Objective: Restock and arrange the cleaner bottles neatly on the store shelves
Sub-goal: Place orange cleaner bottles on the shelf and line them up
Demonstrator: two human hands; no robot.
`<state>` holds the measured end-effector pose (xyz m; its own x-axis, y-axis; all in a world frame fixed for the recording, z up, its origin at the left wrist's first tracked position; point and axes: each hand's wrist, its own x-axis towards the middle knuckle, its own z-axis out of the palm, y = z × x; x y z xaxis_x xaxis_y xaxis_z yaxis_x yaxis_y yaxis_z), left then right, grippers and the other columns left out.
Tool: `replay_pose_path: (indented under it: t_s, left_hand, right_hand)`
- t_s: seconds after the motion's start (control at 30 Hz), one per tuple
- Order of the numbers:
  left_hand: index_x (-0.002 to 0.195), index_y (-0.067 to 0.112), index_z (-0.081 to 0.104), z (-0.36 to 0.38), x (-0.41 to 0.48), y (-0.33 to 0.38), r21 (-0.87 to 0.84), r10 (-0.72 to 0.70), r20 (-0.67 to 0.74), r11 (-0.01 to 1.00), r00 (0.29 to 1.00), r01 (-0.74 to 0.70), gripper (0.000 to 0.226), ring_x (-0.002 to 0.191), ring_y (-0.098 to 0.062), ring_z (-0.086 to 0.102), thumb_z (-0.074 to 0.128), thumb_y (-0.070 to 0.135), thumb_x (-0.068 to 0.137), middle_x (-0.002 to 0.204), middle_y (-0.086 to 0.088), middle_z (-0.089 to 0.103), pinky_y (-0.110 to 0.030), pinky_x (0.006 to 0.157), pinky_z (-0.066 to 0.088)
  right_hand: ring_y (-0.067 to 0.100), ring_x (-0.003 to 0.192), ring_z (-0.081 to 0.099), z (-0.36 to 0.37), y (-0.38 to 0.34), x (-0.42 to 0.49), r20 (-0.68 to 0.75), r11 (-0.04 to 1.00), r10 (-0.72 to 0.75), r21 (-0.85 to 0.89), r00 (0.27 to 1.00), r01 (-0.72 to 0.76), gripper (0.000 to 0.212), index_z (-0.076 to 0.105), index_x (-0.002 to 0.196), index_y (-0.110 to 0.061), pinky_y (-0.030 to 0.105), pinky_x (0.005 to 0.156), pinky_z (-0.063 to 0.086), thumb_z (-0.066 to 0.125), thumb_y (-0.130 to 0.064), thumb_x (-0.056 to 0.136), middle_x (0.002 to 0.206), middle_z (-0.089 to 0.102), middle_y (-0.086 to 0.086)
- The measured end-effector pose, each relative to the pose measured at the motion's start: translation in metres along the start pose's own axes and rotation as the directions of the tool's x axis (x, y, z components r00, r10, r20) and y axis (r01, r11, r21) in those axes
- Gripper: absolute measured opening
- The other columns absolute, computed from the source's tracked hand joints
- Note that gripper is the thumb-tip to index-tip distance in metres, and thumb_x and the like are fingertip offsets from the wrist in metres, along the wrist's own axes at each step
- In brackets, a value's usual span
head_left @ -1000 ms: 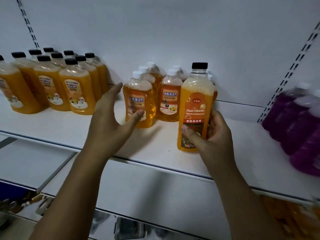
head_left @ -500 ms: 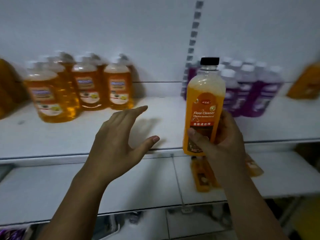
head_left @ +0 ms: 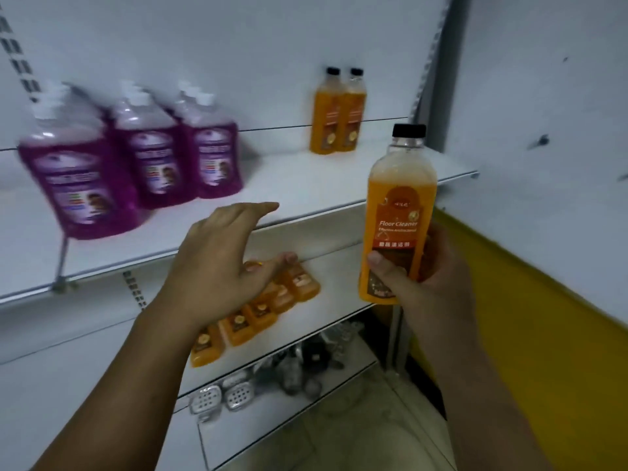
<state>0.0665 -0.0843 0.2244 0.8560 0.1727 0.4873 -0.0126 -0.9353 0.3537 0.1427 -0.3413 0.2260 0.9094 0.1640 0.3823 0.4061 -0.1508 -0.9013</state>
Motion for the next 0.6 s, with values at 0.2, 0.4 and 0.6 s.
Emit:
replay_pose_path:
  t_s: [0.2,0.4,0.6]
  left_hand:
    - [0.153,0.041,0.040,0.060,0.072,0.052,0.018,0.059,0.056,0.998,0.997,-0.060,0.071,0.141,-0.014,0.046,0.049,0.078,0.093,0.152,0.012,0.052,-0.047,0.112,0.040]
    - [0.154,0.040,0.041,0.122,0.163,0.077,0.055,0.031,0.043,0.998,0.999,-0.033,0.075,0.147,-0.017,0.040,0.051,0.078,0.091,0.159,0.011,0.046,-0.045,0.120,0.030]
    - [0.153,0.040,0.043,0.163,0.239,0.091,0.056,0.017,0.081,0.998,0.997,-0.022,0.070,0.146,-0.016,0.041,0.050,0.076,0.093,0.158,0.012,0.048,-0.046,0.120,0.031]
  right_hand:
    - [0.002,0.103,0.072,-0.062,0.038,0.053,-0.056,1.000,0.000,0.007,0.998,0.000,0.065,0.062,0.131,-0.025,0.014,0.077,0.058,0.082,-0.045,0.072,0.118,0.073,-0.009]
    - [-0.001,0.099,0.071,-0.089,0.075,0.131,-0.071,1.000,-0.012,0.017,0.997,0.013,0.054,0.063,0.124,-0.022,0.011,0.075,0.055,0.082,-0.036,0.075,0.111,0.074,-0.011]
    - [-0.006,0.097,0.070,-0.105,0.097,0.219,-0.071,0.999,-0.034,-0.033,0.997,0.032,0.052,0.063,0.126,-0.019,0.007,0.073,0.053,0.084,-0.029,0.080,0.113,0.073,-0.011]
